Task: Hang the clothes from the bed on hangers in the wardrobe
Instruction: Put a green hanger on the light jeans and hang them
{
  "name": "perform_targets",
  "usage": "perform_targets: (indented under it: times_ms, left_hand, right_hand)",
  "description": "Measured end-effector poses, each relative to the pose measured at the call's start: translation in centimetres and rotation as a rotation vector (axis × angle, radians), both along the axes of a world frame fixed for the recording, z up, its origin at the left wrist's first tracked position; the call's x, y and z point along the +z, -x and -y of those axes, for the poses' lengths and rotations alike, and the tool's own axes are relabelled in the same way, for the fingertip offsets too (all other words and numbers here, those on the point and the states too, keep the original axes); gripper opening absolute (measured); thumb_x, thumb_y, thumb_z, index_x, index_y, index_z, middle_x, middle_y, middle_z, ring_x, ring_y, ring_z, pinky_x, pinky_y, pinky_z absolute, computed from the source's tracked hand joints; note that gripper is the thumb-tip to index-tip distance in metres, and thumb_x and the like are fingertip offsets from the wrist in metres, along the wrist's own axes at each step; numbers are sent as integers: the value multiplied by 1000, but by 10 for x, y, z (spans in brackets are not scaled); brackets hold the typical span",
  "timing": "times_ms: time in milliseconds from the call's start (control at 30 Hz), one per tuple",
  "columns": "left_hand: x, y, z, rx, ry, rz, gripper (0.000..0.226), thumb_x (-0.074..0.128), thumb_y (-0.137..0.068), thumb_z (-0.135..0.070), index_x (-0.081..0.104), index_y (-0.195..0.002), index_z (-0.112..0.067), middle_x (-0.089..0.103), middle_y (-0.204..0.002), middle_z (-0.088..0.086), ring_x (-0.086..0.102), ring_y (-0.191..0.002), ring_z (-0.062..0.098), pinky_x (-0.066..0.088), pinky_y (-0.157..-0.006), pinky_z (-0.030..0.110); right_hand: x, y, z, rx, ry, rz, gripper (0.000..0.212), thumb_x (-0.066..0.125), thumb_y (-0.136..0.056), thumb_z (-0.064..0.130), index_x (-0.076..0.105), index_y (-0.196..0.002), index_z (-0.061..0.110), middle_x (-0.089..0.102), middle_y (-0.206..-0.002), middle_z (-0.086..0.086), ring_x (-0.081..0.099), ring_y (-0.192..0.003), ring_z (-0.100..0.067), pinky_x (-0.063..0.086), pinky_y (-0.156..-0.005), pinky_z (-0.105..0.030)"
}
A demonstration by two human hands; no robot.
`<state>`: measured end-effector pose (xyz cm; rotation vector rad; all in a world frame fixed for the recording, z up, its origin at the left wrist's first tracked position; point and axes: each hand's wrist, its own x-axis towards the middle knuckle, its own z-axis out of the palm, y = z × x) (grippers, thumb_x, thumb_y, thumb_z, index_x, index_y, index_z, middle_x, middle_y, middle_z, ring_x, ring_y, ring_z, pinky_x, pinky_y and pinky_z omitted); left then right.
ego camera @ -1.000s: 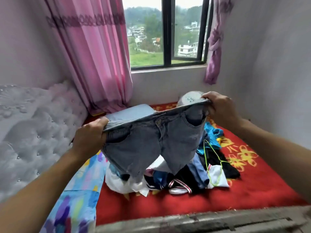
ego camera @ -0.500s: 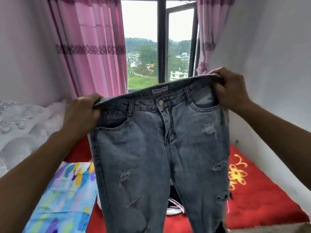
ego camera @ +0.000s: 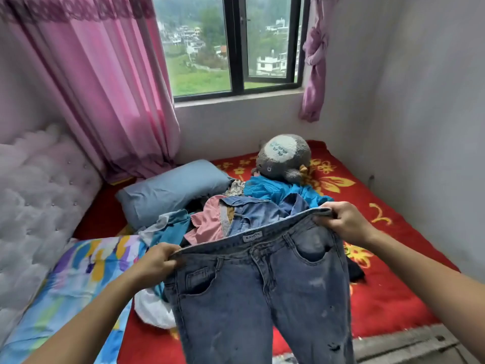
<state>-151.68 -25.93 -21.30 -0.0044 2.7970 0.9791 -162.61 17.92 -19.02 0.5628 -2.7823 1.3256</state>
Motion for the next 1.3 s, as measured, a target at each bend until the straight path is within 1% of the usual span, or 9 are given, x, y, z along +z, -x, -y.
perform_targets:
  times_ms: [233,400,533,633,900,1000,1133,1200,1300]
  left_hand:
    - [-79,150,-14,246,155,89,28,58,-85,-11,48,-58,-13,52,-55,-3,50,-60,20,36,-57,32]
    - [-145,242,-19,408,186,144,12,55,-86,-17,65,-80,-17,69,-89,15,60,-91,36,47,-75,39]
    - [-198,296,-15,433,338,111,18,49,-90,-19,65,-97,-15,65,-106,18,57,-98,39,47,-78,41]
    - [-232,336,-23,317,552,52,26,50,-88,-14,59,-112,-9,56,-112,21,50,-104,39,44,-82,47]
    - [-325,403,-174,-337,524,-100,37,49,-86,-3,57,-121,-12,54,-120,9,46,-106,28,41,-84,38]
    - [-348,425,-237,-561,536,-152,46,49,-84,-7,53,-129,-17,43,-142,9,36,-128,30,34,-100,42]
    - [-374,453,-286,-743,699,-37,59,45,-88,-11,36,-144,-25,25,-155,7,12,-146,31,18,-113,48]
    - [-382,459,-295,-792,778,31,59,44,-87,-11,36,-143,-26,38,-148,6,16,-144,33,14,-113,51]
    - [-378,455,-291,-792,833,-22,41,48,-84,-13,57,-122,-26,60,-119,6,40,-122,32,20,-109,48]
  right_hand:
    - [-90,164,25,-119,-57,182,29,75,-82,21,55,-60,23,52,-56,11,45,-56,-9,34,-57,-32]
    - [-165,266,63,-226,-188,345,21,67,-85,33,62,-73,17,63,-71,2,60,-74,-23,44,-65,-34]
    - [-237,315,93,-287,-155,434,11,63,-89,32,65,-92,22,68,-93,-2,61,-92,-25,48,-79,-37]
    - [-293,324,87,-361,-124,517,39,65,-88,32,57,-125,20,65,-112,-3,59,-105,-25,47,-91,-36]
    - [-422,224,0,-556,-214,859,55,71,-83,30,53,-132,13,62,-123,-9,58,-113,-26,42,-91,-33]
    - [-445,190,-9,-525,-171,876,55,75,-77,42,57,-124,21,66,-112,1,62,-103,-21,49,-86,-35]
    - [-460,162,-19,-480,-114,895,57,74,-59,66,65,-100,27,70,-94,9,65,-91,-16,54,-80,-40]
    - [-467,149,-25,-444,-67,941,67,72,-49,76,67,-93,26,72,-88,8,67,-87,-13,55,-79,-41]
    - [-469,126,-35,-356,-111,984,73,71,-42,82,66,-88,25,71,-84,6,67,-81,-13,55,-78,-41]
